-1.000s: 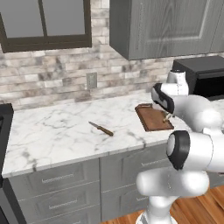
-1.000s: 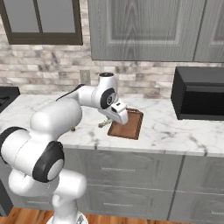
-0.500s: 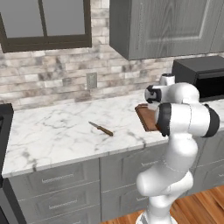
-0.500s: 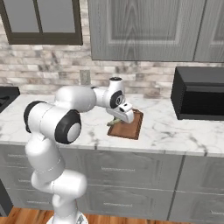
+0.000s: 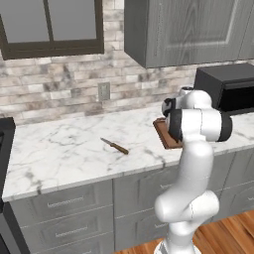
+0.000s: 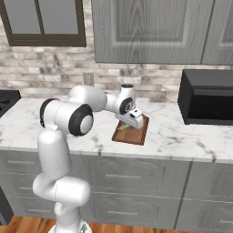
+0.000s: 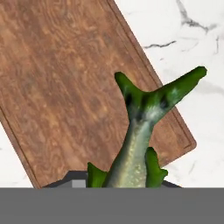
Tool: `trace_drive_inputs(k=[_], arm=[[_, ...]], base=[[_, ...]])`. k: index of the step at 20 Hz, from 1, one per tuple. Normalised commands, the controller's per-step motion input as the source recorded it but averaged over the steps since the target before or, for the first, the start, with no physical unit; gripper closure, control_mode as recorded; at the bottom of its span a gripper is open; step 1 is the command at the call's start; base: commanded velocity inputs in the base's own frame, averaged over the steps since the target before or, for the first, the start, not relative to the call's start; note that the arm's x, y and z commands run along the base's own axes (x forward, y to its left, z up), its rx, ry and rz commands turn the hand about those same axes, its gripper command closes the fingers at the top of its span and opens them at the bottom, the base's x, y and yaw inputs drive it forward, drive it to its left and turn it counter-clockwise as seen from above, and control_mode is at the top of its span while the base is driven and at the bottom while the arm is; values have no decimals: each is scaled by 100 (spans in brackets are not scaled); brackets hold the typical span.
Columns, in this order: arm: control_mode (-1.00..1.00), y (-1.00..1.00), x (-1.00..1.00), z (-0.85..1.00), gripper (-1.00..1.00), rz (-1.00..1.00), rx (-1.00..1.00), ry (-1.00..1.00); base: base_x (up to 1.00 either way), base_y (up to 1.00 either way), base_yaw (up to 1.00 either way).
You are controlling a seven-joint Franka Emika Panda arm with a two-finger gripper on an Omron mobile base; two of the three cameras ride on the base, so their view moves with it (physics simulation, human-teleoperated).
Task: Retrieve the fish from the fridge and place it on the cutting board.
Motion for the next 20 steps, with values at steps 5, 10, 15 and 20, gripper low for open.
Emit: trace_drive_inputs(k=[5,10,15,20], arm=[[-100,-5,34,-40,100,5,2,1],[-100,0,16,-29,100,5,3,0],[-100,0,14,-23,100,3,3,0],[-100,0,10,-23,-100,4,5,0]], base=[[0,0,0],[0,0,0],[0,0,0],[0,0,0]])
